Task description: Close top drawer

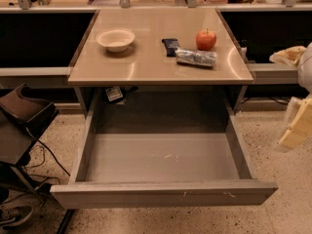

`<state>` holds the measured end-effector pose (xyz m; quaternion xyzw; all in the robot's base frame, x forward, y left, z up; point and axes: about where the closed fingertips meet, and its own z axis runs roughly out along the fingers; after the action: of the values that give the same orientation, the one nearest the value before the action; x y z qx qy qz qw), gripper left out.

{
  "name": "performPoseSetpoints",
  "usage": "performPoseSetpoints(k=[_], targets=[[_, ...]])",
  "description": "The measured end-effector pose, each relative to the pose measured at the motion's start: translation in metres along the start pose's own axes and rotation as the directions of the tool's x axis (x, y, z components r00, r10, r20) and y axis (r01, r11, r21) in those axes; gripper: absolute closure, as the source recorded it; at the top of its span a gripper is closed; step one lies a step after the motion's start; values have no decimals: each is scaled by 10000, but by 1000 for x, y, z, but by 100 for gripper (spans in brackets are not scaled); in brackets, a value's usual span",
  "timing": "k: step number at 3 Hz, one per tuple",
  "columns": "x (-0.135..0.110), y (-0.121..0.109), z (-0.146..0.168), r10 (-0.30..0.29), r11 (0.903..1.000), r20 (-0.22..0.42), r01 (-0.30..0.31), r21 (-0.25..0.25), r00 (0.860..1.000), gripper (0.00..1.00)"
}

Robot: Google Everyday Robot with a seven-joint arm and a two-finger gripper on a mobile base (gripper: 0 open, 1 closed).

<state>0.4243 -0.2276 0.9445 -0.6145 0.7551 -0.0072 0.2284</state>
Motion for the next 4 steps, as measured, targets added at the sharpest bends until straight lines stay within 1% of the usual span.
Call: performPoseSetpoints(k=[1,2,3,4], targets=[[11,29,32,225,9973,511,-188,-703,9984,0],[18,49,49,276,9918,746,-180,-1268,9968,0],[18,50,49,277,9918,747,-181,-1267,9968,0],[22,66,64,479,9941,879,-389,-1014,9950,0]])
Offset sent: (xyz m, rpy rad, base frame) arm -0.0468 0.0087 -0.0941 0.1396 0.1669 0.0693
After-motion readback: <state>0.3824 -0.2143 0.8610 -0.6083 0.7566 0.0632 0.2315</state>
